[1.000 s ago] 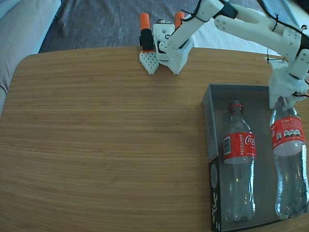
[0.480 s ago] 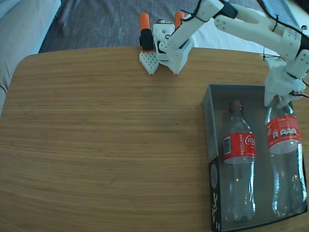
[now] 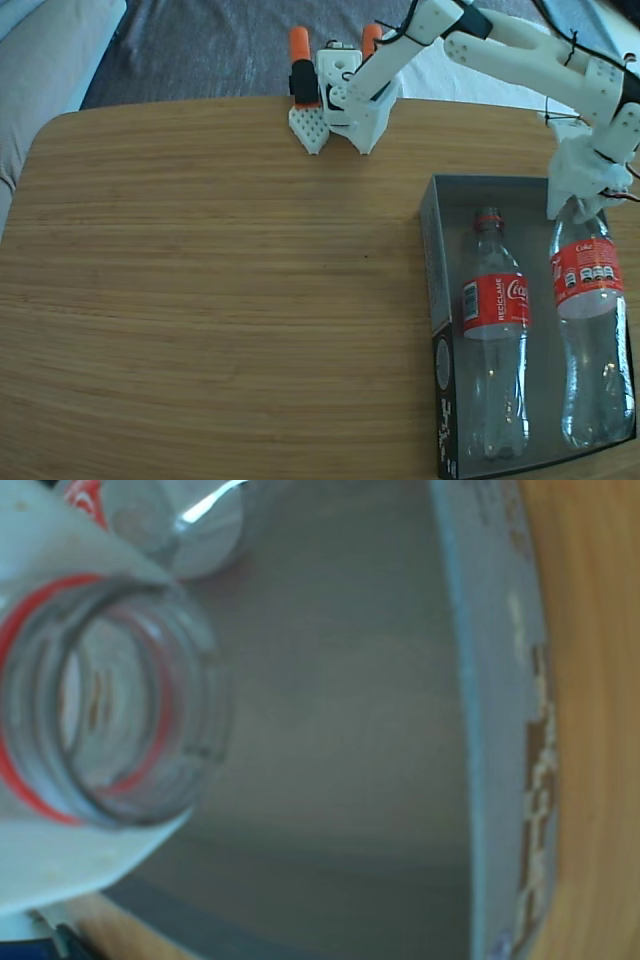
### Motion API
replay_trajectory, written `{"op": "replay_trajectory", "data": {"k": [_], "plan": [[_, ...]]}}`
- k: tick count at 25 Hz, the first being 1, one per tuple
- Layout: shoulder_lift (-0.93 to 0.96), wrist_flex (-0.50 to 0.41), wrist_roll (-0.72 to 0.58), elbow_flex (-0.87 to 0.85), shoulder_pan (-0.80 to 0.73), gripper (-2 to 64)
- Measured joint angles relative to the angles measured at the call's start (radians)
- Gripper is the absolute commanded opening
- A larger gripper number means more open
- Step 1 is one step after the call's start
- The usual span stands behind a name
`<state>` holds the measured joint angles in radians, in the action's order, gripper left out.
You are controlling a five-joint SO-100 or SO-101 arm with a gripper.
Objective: Grasp the bottles and put them in the box.
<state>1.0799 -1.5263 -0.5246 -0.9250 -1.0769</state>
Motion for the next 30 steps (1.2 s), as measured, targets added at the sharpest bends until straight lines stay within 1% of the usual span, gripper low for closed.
{"op": "replay_trajectory", "data": {"k": [1,2,3,6,8,12,14,18,20,23,30], "plan": [[0.0,0.0,0.017,0.0,0.0,38.1],[0.0,0.0,0.057,0.0,0.0,42.4],[0.0,0.0,0.101,0.0,0.0,44.1],[0.0,-0.003,0.167,0.002,0.0,44.0],[0.0,-0.012,0.173,0.002,0.0,44.0],[0.0,-0.003,0.173,0.002,0.003,44.0],[0.0,-0.006,0.179,0.017,0.034,44.0],[0.0,-0.017,0.181,0.133,0.132,44.0],[0.0,-0.064,0.181,0.215,0.189,44.0],[0.002,-0.112,0.181,0.324,0.285,44.0],[0.003,-0.12,0.183,0.433,0.569,44.0]]}}
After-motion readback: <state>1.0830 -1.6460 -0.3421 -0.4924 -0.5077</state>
